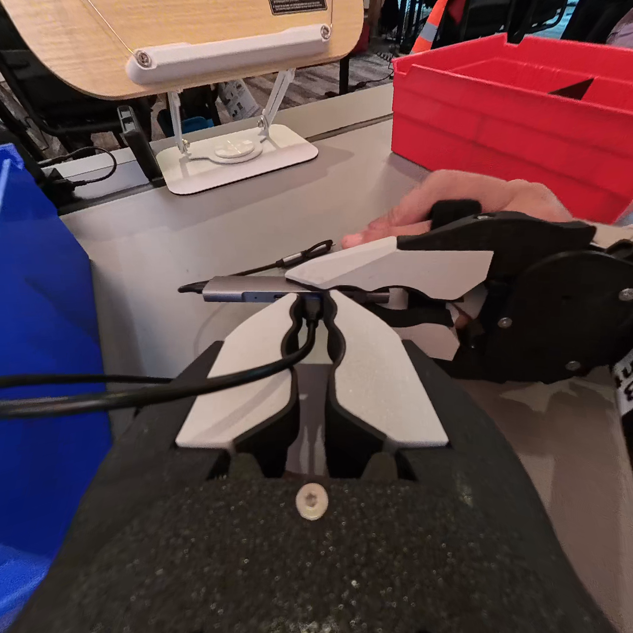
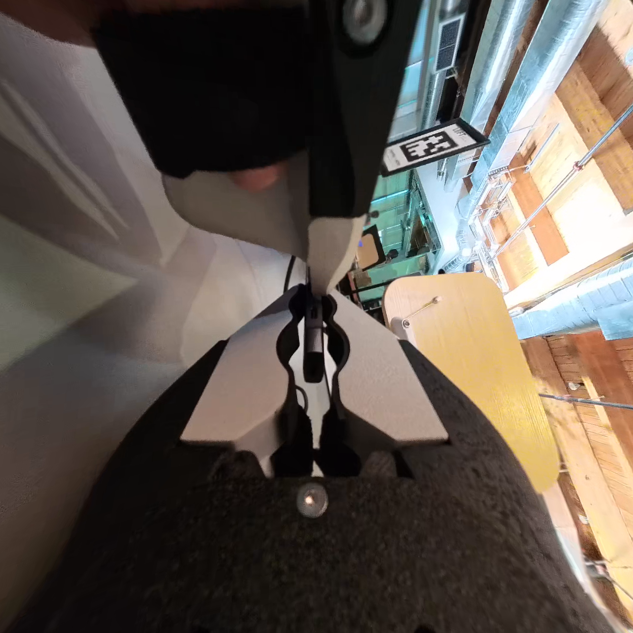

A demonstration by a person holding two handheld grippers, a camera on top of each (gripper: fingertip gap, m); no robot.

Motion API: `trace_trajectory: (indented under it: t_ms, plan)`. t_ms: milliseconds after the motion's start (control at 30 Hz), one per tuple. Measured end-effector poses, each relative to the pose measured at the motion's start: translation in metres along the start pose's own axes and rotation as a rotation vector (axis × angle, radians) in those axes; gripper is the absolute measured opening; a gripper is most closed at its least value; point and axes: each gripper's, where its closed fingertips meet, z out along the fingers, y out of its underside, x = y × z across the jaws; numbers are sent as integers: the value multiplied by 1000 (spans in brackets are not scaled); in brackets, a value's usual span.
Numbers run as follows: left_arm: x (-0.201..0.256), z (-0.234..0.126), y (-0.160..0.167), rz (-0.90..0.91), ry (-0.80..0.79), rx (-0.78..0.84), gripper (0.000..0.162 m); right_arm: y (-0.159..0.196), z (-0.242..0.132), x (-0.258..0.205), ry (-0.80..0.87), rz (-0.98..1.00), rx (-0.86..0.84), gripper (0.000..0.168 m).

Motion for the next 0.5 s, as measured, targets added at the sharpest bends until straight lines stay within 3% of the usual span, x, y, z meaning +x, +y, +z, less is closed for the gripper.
trace_trajectory:
  t_ms: [200,267,300,333,400,500]
  plan:
    - [1,-6,-8,9,4,22,12,3,0,6,0,66,7,8]
    - [-9,-24,-27,49,-54,110,11,58,8,3,-42,109,-204,8]
    - [-12,-32,-34,78,-71,130,11,61,5,19,15,162,-172,8]
    - [-10,-35,-34,67,-52,128,11,40,-3,41,99,245,-62,7]
    - [1,-30,-17,5,20,68,11,19,-3,40,107,233,-35,8]
    - [23,-19,3,-3,144,-23,11,37,4,35,82,226,-93,8]
